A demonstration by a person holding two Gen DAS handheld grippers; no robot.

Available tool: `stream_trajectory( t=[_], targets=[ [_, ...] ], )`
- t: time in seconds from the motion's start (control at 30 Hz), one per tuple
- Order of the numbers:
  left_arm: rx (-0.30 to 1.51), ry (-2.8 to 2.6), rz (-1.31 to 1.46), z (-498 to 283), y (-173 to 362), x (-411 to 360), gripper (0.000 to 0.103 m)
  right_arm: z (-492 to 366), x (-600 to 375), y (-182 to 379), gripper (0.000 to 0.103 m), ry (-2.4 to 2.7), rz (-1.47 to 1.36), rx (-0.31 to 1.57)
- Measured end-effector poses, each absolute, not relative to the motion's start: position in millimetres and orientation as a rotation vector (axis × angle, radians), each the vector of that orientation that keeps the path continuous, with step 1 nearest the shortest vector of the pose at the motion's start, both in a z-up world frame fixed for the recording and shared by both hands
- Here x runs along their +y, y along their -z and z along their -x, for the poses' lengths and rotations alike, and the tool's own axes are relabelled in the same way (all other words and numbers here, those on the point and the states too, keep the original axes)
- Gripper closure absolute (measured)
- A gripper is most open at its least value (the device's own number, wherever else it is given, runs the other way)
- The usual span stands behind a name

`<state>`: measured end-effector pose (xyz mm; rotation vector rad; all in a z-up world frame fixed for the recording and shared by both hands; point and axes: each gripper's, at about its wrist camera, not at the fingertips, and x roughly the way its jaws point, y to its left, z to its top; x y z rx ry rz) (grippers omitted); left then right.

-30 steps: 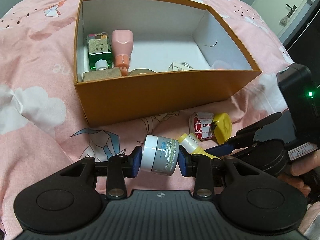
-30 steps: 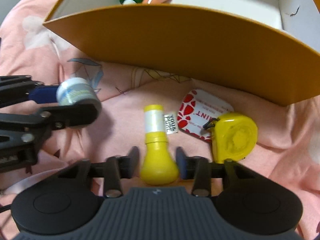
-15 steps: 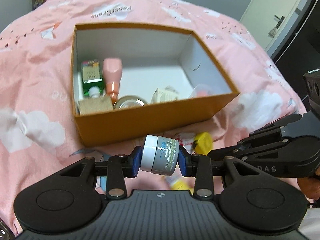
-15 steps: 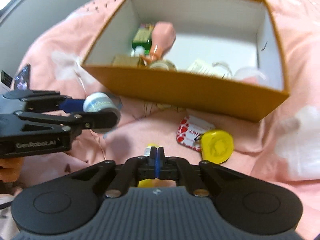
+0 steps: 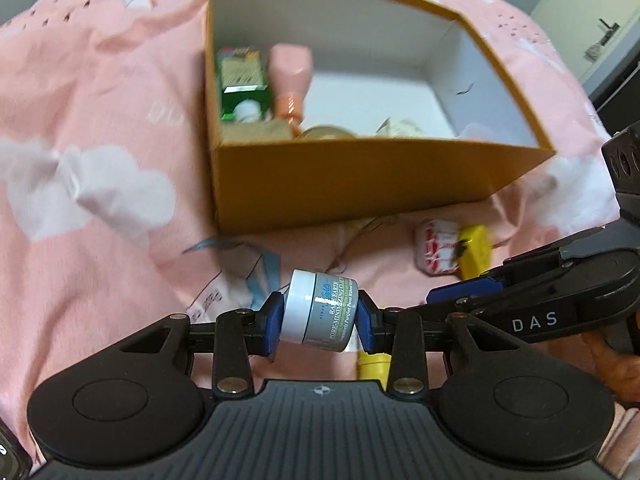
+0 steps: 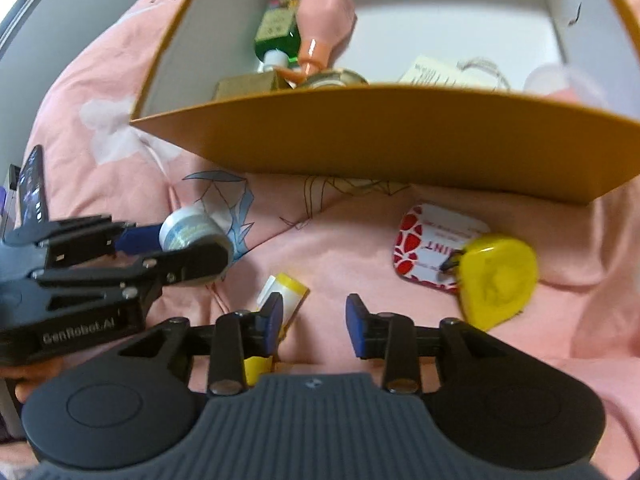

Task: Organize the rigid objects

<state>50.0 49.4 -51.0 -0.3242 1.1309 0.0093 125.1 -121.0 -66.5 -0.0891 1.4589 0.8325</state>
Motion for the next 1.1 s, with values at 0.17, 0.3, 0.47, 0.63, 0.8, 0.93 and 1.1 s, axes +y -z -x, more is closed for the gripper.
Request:
stream_trajectory(
  t=[0.17,0.3,0.47,0.63,0.8,0.93,1.1],
  targets=[
    [1.145,-0.044,0.310,-49.8,56.5,51.3,0.061,-123.4,-108.9,84.7,0.066,-0.850,0.053,1.534],
    [1.157,-0.065,0.324,-50.7,60.2,57.2,0.061,-117.1,-98.0,94.9,0.066,-0.882,0.035,1.580],
    [1.163,-0.065,0.320,-51.2,60.9,56.7,0.061,-113.6,-89.4,109.1,0.072,-0.881,0.023,1.623],
    [1.126,-0.045,0.318,-49.7,53.8,53.7,0.061,-110.8,-96.4,95.6,0.076,-0.897,0.023,1.582],
    [1.062,-0.018,0.320,-46.6,37.4,50.7,0.061,-106.9,-107.9,58.8,0.079,-0.907,0.053,1.450],
    [1.011,0.013,0.313,-45.1,21.2,46.3,0.061,-102.7,-122.3,23.1,0.080,-0.889,0.092,1.313],
    [0.949,0.047,0.296,-48.2,-2.2,39.2,0.061,-103.1,-138.5,-14.4,0.080,-0.884,0.100,1.200]
  ],
)
